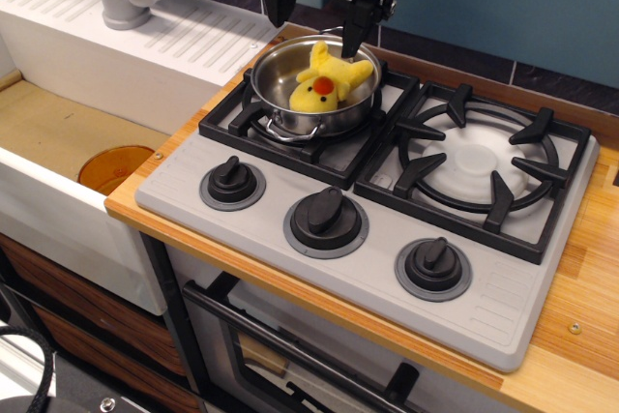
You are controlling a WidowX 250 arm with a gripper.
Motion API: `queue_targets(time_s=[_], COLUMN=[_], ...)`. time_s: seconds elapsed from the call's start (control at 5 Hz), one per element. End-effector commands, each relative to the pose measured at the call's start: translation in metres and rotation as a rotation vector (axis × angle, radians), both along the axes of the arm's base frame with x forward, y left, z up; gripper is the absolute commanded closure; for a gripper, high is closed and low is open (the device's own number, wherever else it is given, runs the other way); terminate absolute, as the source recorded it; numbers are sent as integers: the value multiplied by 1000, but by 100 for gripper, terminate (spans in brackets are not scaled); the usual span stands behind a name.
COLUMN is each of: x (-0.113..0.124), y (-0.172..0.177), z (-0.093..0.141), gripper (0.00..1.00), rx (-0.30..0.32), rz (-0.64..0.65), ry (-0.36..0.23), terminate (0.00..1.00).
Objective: Put pan on stove and put stuffedduck in pan
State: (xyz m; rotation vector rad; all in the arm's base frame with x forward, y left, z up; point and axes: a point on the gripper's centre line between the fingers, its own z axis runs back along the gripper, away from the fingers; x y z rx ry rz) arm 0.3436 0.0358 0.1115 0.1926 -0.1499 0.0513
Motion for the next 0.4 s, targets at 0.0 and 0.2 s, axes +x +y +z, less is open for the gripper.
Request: queue_targets(time_s=[0.0, 0.2], x=[5, 1], y=[-3, -1], z=[28, 26], gripper=[0, 0], rx=[15, -22], rz=[-19, -31], ry=[-94, -67], terminate=[0, 100])
